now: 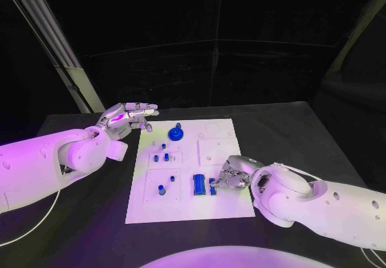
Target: Assemble the parts on the task board
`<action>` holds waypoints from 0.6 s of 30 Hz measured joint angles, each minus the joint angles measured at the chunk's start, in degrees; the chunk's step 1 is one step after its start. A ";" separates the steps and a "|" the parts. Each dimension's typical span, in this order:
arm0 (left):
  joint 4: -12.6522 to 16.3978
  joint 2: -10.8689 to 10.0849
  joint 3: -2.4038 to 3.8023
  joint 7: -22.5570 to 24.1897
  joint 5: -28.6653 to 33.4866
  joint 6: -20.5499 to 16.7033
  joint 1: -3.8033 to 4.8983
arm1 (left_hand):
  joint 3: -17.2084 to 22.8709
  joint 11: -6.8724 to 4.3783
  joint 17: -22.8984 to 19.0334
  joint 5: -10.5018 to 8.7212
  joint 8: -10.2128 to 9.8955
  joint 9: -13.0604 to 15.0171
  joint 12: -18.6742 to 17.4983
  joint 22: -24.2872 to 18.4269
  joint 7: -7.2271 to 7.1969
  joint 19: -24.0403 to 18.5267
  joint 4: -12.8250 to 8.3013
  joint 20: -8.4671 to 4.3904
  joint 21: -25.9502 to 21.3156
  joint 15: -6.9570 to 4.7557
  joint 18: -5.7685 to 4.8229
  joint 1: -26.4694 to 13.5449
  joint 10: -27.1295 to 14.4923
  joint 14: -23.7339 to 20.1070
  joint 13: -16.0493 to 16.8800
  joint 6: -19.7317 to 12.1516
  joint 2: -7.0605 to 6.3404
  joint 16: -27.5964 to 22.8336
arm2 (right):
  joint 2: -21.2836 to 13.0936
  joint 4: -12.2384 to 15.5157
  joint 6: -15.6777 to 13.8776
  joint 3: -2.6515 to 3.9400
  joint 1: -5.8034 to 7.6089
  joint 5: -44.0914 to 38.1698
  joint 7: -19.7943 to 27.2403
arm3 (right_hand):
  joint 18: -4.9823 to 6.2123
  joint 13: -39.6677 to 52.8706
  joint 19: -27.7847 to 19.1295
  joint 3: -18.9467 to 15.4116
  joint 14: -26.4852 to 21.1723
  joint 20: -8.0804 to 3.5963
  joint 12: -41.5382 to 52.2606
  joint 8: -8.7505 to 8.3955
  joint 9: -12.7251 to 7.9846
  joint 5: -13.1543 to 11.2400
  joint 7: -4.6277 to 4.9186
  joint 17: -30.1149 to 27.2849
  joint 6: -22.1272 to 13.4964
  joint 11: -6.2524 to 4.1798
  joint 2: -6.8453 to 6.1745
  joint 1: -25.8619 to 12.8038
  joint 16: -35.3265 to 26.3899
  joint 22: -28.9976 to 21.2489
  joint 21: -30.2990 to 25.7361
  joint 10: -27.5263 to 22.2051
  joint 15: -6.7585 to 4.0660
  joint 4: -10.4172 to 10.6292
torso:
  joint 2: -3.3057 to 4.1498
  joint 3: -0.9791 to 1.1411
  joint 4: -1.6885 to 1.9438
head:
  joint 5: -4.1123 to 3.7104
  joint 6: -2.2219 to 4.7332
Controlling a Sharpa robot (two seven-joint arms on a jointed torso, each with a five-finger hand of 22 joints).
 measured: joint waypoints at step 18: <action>0.02 -0.05 -0.01 -0.01 -0.01 0.00 0.00 | -0.10 0.00 -0.09 0.00 0.00 0.00 0.36 0.01 0.00 0.00 -0.10 0.00 0.00 0.00 0.00 0.00 0.00 0.00 -0.05 0.00 0.00 0.22 | -2.75 0.94 -2.93 -0.04 -0.04 2.77 5.01 | 0.00 -6.97 -4.05 -4.10 0.07 0.67 -10.54 -2.18 -0.35 -0.12 1.46 -7.43 -3.32 1.29 -3.05 -0.58 -5.32 0.00 -4.65 -4.21 0.76 1.49 | -0.04 -0.01 0.00 | 0.11 0.41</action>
